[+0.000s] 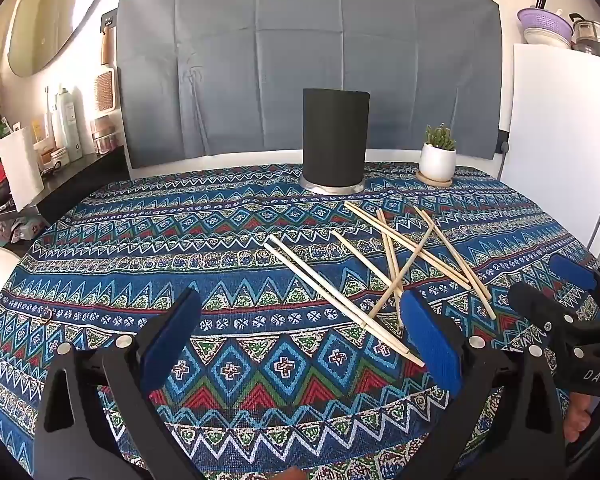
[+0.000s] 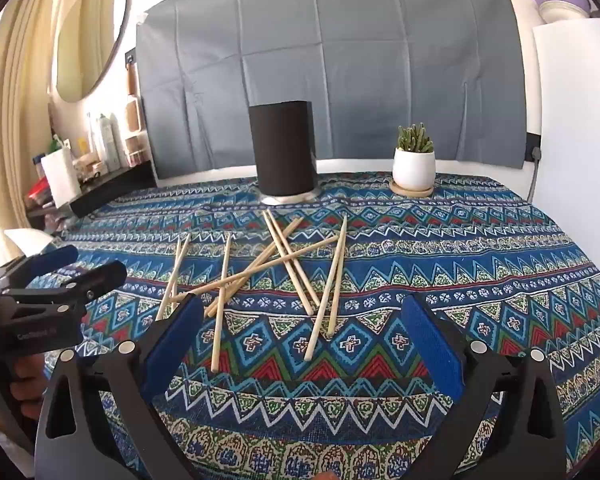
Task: Organize utensils
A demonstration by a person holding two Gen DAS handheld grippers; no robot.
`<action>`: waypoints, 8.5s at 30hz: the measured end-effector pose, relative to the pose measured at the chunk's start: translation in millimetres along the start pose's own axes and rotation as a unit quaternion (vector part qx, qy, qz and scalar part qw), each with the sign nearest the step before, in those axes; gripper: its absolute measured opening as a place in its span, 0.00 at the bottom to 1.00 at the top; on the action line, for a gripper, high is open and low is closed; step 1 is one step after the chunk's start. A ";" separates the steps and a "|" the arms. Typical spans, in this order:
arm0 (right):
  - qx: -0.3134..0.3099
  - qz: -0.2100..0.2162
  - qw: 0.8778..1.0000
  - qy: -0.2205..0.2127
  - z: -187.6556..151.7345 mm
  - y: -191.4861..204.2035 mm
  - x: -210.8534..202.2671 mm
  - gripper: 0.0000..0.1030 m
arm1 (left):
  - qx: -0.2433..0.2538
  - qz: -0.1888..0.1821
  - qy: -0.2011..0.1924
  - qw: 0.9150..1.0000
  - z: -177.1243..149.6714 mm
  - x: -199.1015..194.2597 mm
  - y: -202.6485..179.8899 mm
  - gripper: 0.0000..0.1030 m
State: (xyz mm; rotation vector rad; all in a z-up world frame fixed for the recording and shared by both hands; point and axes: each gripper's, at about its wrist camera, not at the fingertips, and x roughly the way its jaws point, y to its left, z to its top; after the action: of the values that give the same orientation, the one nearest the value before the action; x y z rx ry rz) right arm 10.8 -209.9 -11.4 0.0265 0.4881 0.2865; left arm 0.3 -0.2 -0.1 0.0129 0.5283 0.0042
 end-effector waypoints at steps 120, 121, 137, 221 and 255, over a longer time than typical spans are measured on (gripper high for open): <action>-0.031 -0.080 0.963 0.254 62.4 -68.3 159.0 0.92 | -0.029 -0.022 0.256 0.966 35.5 135.2 34.9 0.94; -0.029 -0.075 0.964 0.253 61.5 -69.4 159.2 0.92 | -0.031 -0.025 0.257 0.966 35.9 137.4 34.2 0.94; -0.023 -0.043 0.968 0.246 61.6 -79.2 164.7 0.93 | 0.002 0.010 0.243 0.970 26.3 126.5 45.3 0.96; 0.021 0.118 0.993 0.012 241.7 -61.9 116.0 0.05 | -0.041 -0.169 -0.007 0.985 237.1 106.2 104.3 0.05; 0.060 0.202 0.968 -0.137 256.5 -16.2 287.1 0.05 | -0.128 -0.243 -0.193 0.942 283.8 245.9 33.0 0.05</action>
State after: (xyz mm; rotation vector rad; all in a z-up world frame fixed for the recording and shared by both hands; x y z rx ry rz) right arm 377.0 -134.7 82.1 0.2823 0.2188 0.6428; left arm 355.7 31.4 121.6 -0.3652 0.1232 -0.4063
